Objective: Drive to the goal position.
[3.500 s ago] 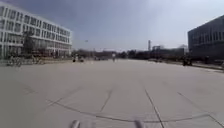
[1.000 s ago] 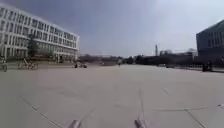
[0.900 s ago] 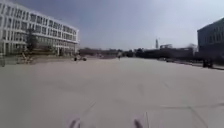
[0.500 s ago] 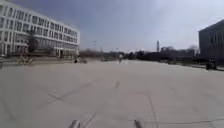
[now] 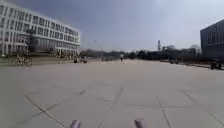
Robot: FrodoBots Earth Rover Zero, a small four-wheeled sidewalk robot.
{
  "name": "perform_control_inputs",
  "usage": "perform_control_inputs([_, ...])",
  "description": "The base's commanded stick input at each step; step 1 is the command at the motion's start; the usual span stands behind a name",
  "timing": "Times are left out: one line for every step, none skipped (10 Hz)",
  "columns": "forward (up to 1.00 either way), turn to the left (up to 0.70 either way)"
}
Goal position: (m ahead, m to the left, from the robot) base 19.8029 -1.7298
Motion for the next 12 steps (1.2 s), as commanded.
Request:
perform_control_inputs([0.85, 0.01])
perform_control_inputs([0.85, -0.03])
perform_control_inputs([0.85, -0.16])
perform_control_inputs([0.85, -0.28])
perform_control_inputs([0.85, -0.09])
perform_control_inputs([0.85, 0.01])
perform_control_inputs([0.85, 0.01])
perform_control_inputs([0.85, 0.01])
perform_control_inputs([0.85, 0.01])
perform_control_inputs([0.85, 0.01])
perform_control_inputs([0.85, 0.01])
perform_control_inputs([0.85, 0.01])
